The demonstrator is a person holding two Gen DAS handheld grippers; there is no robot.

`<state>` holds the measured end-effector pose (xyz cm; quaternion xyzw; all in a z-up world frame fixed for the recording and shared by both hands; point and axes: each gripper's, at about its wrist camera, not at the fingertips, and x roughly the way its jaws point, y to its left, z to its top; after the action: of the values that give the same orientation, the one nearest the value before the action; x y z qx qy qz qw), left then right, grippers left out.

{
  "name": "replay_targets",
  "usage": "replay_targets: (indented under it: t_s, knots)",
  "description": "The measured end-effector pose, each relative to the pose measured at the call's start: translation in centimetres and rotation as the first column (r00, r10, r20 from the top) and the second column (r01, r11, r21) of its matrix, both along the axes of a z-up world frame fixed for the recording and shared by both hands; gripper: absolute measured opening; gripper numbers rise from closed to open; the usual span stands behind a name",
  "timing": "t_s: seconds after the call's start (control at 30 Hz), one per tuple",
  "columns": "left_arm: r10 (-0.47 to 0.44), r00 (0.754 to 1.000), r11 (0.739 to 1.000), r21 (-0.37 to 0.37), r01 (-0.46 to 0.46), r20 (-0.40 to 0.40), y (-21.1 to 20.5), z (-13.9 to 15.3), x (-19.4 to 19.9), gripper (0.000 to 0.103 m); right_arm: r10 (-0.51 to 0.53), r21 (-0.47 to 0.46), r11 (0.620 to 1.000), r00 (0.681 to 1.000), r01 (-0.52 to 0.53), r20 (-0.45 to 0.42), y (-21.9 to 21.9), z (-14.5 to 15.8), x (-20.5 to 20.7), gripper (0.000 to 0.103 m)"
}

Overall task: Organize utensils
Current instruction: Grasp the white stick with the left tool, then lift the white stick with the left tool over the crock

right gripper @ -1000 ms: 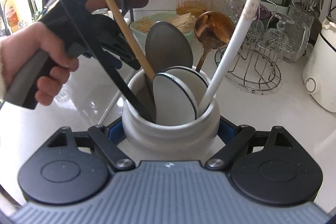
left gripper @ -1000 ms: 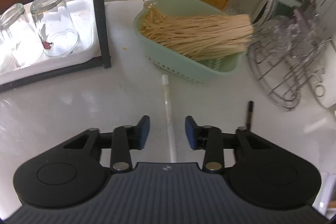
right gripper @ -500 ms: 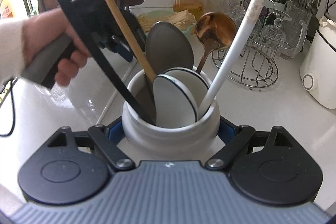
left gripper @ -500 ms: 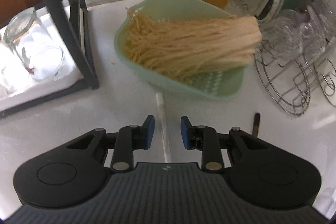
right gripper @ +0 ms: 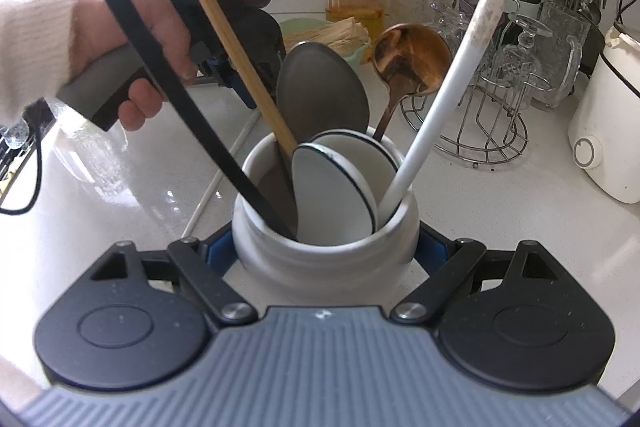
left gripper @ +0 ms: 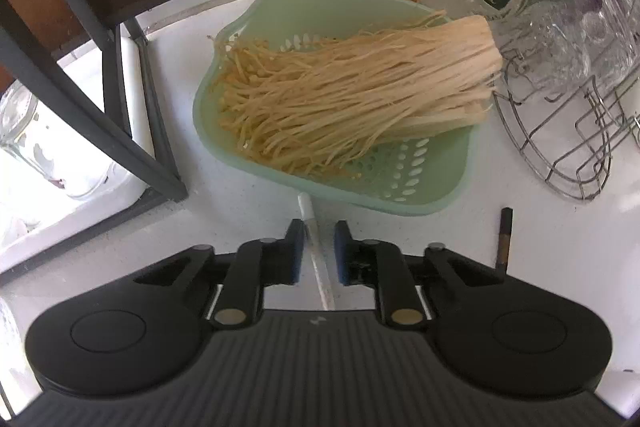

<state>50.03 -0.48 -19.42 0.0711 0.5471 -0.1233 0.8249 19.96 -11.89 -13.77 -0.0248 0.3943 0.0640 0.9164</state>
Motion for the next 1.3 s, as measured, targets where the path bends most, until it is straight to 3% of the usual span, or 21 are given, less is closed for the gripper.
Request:
replay_targets:
  t_s: [0.33,0.5,0.83,1.3]
  knots:
    - [0.046,0.999,0.994,-0.1,-0.048,-0.027,2.4,0.2,-0.2,0.007,0.0,0.002,1.0,1.0,0.0,-0.002,-0.1,0.0,0.1,0.091]
    - [0.058,0.998,0.987,-0.151,-0.057,0.004,2.9,2.2,-2.4,0.007,0.002,0.001,1.0,1.0,-0.002,-0.001,-0.2,-0.1,0.1,0.091]
    - [0.092,0.989,0.969,-0.238,-0.063,0.112,4.6,7.3,-9.4,0.007,0.02,0.007,1.0,1.0,-0.02,-0.001,-0.3,-0.1,0.3,0.091]
    - [0.229,0.944,0.936,-0.321,-0.146,0.239,6.2,14.3,-21.2,0.007,0.051,0.003,0.999,0.999,-0.051,-0.008,-0.4,-0.1,1.3,0.091]
